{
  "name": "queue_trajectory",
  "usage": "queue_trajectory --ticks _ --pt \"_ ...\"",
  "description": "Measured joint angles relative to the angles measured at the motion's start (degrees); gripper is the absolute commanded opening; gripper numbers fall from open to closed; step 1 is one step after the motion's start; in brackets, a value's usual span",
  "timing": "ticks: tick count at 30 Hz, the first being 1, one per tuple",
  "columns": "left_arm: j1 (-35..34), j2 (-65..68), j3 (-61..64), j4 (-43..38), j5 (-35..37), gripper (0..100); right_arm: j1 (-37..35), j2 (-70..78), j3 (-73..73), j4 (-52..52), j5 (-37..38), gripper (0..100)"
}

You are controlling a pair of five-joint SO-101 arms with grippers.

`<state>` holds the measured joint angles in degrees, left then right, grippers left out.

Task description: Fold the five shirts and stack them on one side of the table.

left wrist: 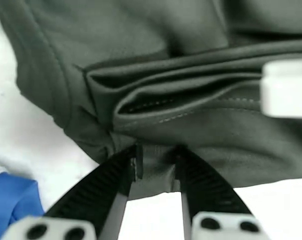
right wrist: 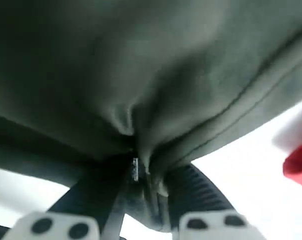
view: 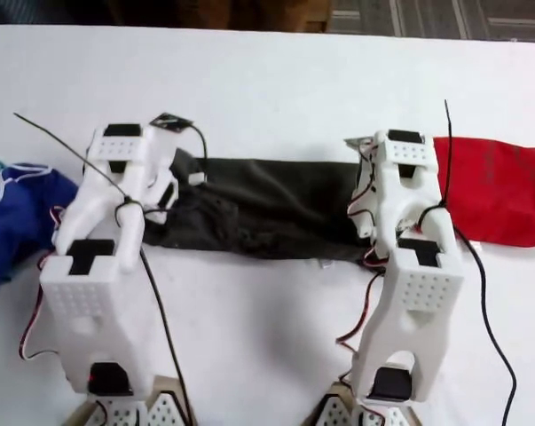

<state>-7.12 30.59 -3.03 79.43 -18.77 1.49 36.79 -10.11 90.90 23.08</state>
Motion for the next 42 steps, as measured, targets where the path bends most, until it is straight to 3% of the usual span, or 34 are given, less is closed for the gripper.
queue_trajectory --ticks 20,27,42 --pt "-0.2 -16.4 0.8 5.3 0.9 17 -0.2 0.1 -0.8 1.0 0.1 1.9" --pt "-7.4 -21.5 0.8 6.9 0.6 17 -0.4 -1.0 -0.7 1.0 0.2 1.9" --pt "-24.9 -23.5 0.8 8.5 -6.8 17 -9.9 -13.4 -6.6 6.1 0.2 1.9"
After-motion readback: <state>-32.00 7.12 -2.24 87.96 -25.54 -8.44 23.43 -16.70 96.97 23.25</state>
